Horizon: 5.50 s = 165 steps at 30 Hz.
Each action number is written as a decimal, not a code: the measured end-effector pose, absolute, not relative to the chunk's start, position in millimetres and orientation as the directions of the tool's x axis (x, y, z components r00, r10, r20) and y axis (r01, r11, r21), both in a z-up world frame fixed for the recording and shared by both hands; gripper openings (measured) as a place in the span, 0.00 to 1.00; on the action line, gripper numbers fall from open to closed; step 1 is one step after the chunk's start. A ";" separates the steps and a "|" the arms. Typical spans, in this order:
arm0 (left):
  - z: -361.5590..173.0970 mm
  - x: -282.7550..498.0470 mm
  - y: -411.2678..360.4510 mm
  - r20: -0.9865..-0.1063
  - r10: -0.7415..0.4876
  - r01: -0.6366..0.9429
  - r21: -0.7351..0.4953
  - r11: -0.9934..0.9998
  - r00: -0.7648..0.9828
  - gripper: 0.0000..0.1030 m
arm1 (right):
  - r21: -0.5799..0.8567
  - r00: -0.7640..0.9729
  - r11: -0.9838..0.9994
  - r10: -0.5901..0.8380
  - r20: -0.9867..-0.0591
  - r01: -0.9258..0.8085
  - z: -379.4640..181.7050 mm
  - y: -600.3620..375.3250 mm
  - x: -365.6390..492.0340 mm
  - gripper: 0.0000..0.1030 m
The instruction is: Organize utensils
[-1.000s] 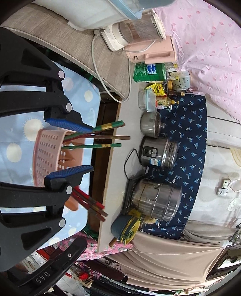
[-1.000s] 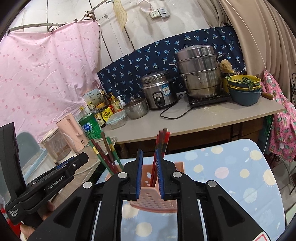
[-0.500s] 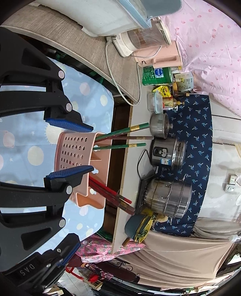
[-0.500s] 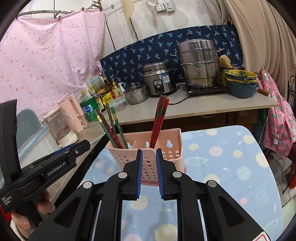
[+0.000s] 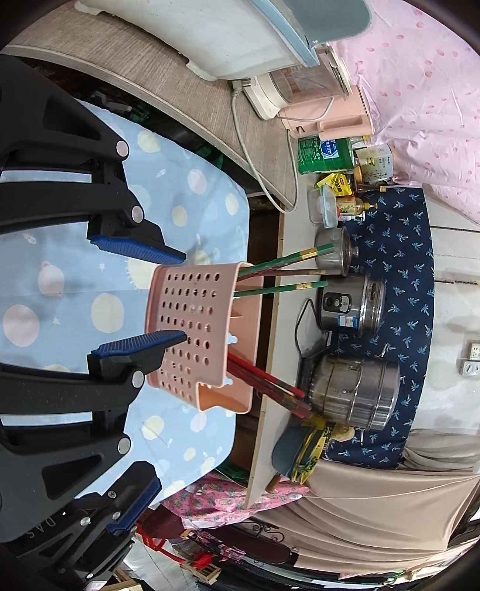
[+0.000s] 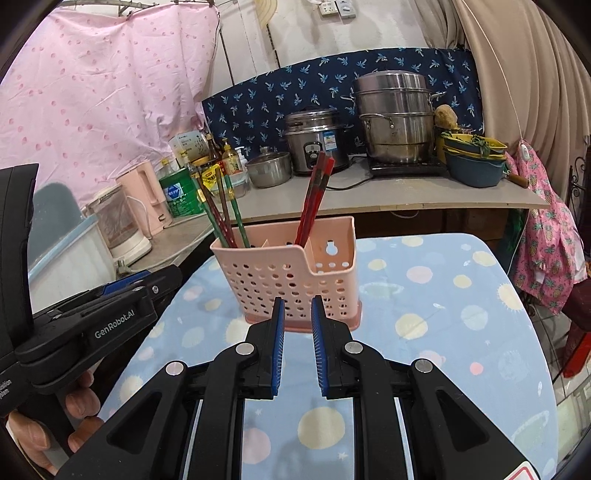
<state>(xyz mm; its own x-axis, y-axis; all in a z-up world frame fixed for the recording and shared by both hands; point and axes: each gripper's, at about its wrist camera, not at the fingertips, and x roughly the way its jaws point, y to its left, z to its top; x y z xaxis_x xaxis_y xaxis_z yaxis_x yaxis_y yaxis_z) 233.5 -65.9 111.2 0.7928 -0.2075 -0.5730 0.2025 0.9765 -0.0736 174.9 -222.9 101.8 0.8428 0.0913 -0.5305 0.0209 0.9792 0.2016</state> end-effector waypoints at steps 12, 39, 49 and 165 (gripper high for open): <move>83.8 212.5 -67.5 -0.614 -0.182 0.199 -0.042 0.979 0.768 0.37 | 0.174 0.820 0.984 0.068 -0.569 0.039 77.1 -216.5 155.7 0.16; 60.5 199.6 -68.3 -0.634 -0.142 0.170 -0.016 0.985 0.760 0.55 | 0.121 0.798 0.991 0.028 -0.601 0.056 62.7 -206.3 154.2 0.31; 54.7 204.6 -68.4 -0.637 -0.125 0.156 -0.007 0.988 0.761 0.64 | 0.118 0.795 0.990 0.013 -0.606 0.074 58.1 -208.0 159.4 0.45; 59.6 235.3 -60.4 -0.604 -0.025 0.061 0.039 0.997 0.797 0.91 | 0.019 0.762 0.983 -0.129 -0.635 0.182 55.2 -223.9 189.5 0.88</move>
<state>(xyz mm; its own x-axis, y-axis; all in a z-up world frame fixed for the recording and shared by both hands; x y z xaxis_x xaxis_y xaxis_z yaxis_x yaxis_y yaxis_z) 235.3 -60.4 59.6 0.7967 -0.0251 -0.6038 0.0613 0.9973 0.0394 189.5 -223.9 55.2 0.7617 -0.1286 -0.6350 0.1818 0.9832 0.0190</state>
